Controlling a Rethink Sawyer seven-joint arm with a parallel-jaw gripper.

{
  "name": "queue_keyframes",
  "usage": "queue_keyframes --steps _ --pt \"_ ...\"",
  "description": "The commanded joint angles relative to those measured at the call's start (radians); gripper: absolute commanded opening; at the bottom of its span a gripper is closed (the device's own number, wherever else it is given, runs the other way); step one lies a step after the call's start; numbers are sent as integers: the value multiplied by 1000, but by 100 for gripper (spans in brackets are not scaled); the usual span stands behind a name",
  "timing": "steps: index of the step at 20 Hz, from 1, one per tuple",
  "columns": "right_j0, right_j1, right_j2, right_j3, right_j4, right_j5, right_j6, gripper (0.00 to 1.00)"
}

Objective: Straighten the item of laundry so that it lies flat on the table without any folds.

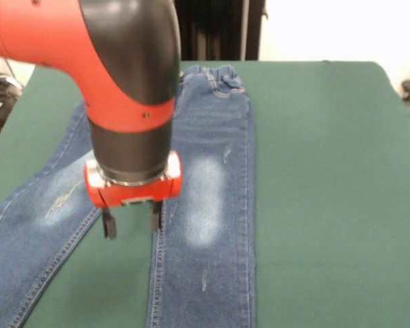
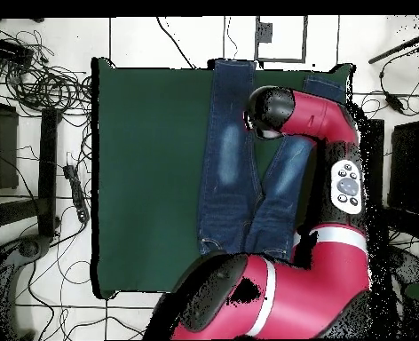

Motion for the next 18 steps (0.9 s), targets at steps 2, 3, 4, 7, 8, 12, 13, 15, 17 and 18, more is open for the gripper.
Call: queue_keyframes --steps 2,3,4,7,8,12,13,15,17,18 --pt "27 -114 -20 138 19 229 126 100" --pt "30 -118 -28 139 23 251 145 100" --pt "34 -123 -38 138 30 286 169 100" --pt "37 -139 -46 120 28 330 166 100" --pt "38 -142 -50 115 28 343 166 100" --pt "48 -172 -83 110 13 413 178 100" --pt "52 -176 -91 104 8 435 177 100" --pt "57 -182 -101 106 2 442 181 100" --pt "60 -188 -108 119 -2 438 183 100" --pt "62 -189 -110 130 0 431 188 100"
